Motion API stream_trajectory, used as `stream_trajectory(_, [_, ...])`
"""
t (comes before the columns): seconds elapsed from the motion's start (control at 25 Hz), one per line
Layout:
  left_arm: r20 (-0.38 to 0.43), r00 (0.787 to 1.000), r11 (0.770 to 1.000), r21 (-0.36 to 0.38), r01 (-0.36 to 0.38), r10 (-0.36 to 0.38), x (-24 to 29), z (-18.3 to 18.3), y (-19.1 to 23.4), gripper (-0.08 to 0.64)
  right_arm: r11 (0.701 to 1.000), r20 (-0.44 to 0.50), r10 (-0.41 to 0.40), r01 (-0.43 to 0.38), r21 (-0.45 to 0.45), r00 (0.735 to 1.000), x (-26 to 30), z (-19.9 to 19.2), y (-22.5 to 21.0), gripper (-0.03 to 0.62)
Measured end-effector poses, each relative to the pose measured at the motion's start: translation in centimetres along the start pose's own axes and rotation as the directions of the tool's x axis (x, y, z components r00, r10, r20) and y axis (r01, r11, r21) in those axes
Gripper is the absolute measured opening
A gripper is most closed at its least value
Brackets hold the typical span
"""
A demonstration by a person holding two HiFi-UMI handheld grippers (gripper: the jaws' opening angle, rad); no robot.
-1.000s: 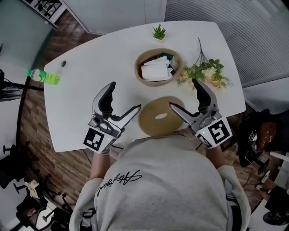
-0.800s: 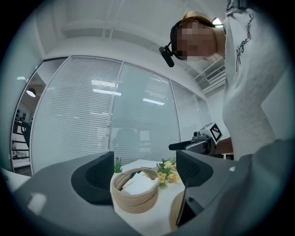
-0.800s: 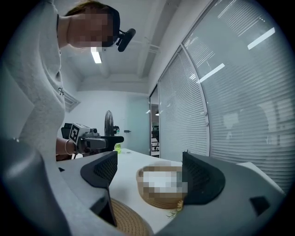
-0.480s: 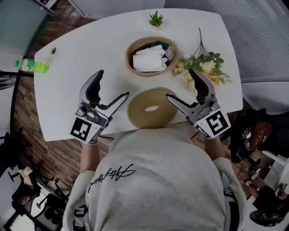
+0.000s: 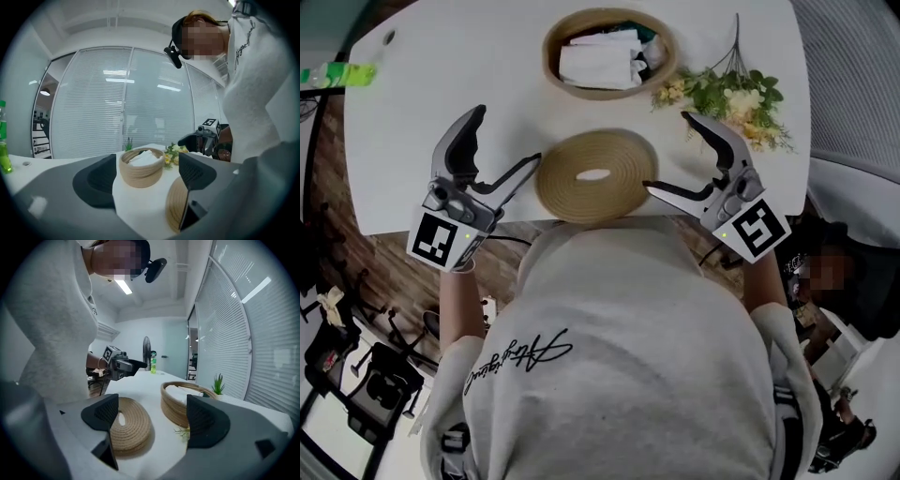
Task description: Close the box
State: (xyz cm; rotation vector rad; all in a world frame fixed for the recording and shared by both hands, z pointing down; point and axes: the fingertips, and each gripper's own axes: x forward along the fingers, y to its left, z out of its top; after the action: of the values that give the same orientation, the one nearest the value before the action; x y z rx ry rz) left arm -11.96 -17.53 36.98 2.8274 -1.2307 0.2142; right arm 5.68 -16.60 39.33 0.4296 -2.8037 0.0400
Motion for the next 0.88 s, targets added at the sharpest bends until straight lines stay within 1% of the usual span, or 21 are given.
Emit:
stream_trajectory(0.08, [-0.027, 0.999, 1.0, 0.005, 0.017, -0.017, -0.6, -0.6, -1.0, 0.403, 0.997, -0.031, 0.068, -0.068, -0.018, 0.997, 0.2, -1.0, 0.8, 0.44])
stream_trajectory(0.16, [-0.066, 0.998, 1.0, 0.011, 0.017, -0.016, -1.3, -1.5, -1.6, 0.404, 0.991, -0.066, 0.124, -0.127, -0.046, 0.99, 0.3, -2.2, 1.5, 0.441])
stream_trajectory(0.28, [-0.1, 0.995, 1.0, 0.001, 0.017, -0.017, -2.3, -2.4, -2.6, 0.405, 0.975, -0.111, 0.199, -0.208, -0.081, 0.974, 0.3, -3.7, 2.4, 0.442])
stream_trajectory(0.4, [-0.118, 0.992, 0.999, -0.01, 0.043, -0.044, -3.5, -3.8, -3.6, 0.408, 0.956, -0.137, 0.269, -0.281, -0.084, 0.953, 0.2, -4.8, 3.3, 0.442])
stream_trajectory(0.48, [-0.126, 0.991, 0.998, -0.029, 0.048, -0.051, -4.2, -4.8, -4.0, 0.407, 0.948, -0.155, 0.291, -0.306, -0.082, 0.944, 0.3, -5.5, 3.7, 0.442])
stream_trajectory(0.6, [-0.14, 0.988, 0.997, -0.051, 0.051, -0.058, -4.8, -6.0, -4.7, 0.408, 0.934, -0.197, 0.315, -0.34, -0.107, 0.928, 0.5, -6.6, 4.2, 0.442])
stream_trajectory(0.68, [-0.178, 0.982, 0.997, -0.052, 0.061, -0.07, -5.1, -7.1, -5.4, 0.408, 0.925, -0.216, 0.339, -0.366, -0.101, 0.916, 0.7, -7.4, 4.6, 0.443])
stream_trajectory(0.8, [-0.249, 0.964, 0.995, -0.071, 0.073, -0.088, -5.4, -9.0, -6.5, 0.408, 0.911, -0.24, 0.377, -0.405, -0.076, 0.894, 0.9, -8.4, 5.1, 0.45])
stream_trajectory(0.88, [-0.265, 0.96, 0.993, -0.092, 0.07, -0.092, -5.5, -9.8, -6.9, 0.408, 0.902, -0.259, 0.392, -0.424, -0.081, 0.883, 1.1, -9.0, 5.3, 0.451])
